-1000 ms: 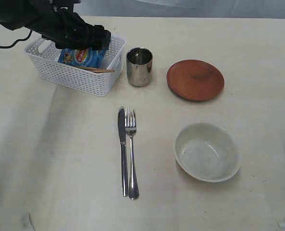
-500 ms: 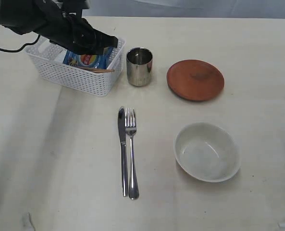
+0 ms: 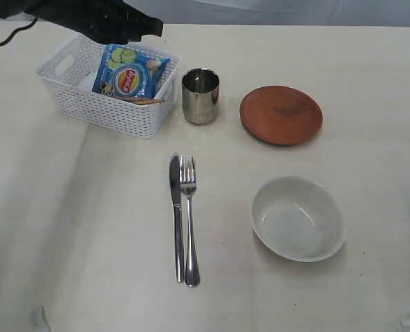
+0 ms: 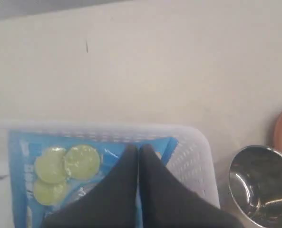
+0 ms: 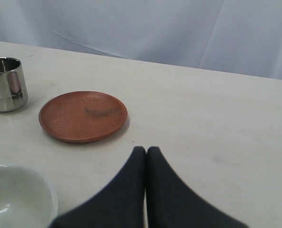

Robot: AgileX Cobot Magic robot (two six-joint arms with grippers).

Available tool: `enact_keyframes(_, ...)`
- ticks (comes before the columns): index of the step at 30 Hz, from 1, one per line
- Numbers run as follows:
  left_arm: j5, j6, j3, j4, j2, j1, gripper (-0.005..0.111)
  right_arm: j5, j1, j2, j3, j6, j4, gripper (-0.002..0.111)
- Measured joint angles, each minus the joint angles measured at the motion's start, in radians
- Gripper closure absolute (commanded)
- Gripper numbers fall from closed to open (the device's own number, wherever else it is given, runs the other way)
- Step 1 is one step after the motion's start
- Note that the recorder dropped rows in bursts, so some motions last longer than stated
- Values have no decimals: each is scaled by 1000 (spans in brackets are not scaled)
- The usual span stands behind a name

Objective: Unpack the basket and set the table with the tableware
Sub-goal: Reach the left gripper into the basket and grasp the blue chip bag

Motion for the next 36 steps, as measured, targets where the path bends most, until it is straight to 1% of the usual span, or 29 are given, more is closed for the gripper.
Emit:
enact_keyframes(1, 4, -6, -1, 1, -5, 8, 81, 0, 0, 0, 0, 0, 0, 109)
enact_keyframes(4, 35, -42, -1, 2, -10, 55, 37, 0, 0, 0, 0, 0, 0, 109)
enact_keyframes(5, 48, -52, -1, 4, -10, 74, 24, 0, 0, 0, 0, 0, 0, 109)
enact_keyframes(7, 70, -76, -1, 4, -3, 107, 10, 0, 0, 0, 0, 0, 0, 109)
enact_keyframes(8, 81, -86, -1, 4, 5, 122, 8, 0, 0, 0, 0, 0, 0, 109)
enact_keyframes(11, 111, -93, -1, 4, 33, 151, 10, 0, 0, 0, 0, 0, 0, 109)
enact_keyframes(13, 117, -80, -1, 1, 55, 154, 12, 0, 0, 0, 0, 0, 0, 109)
enact_keyframes(19, 124, 108, -1, -129, 115, 150, 14, 0, 0, 0, 0, 0, 0, 109)
enact_keyframes(27, 66, 206, -1, -195, 180, 150, 14, 0, 0, 0, 0, 0, 0, 109)
enact_keyframes(29, 66, 249, -1, -236, 193, 150, 14, 0, 0, 0, 0, 4, 0, 109)
enact_keyframes(33, 100, 439, -1, -379, 215, 150, 15, 0, 0, 0, 0, 8, 0, 109)
enact_keyframes(35, 117, 520, -1, -452, 218, 150, 20, 0, 0, 0, 0, 8, 0, 109)
enact_keyframes(36, 127, 559, -1, -493, 218, 150, 25, 0, 0, 0, 0, 8, 0, 109)
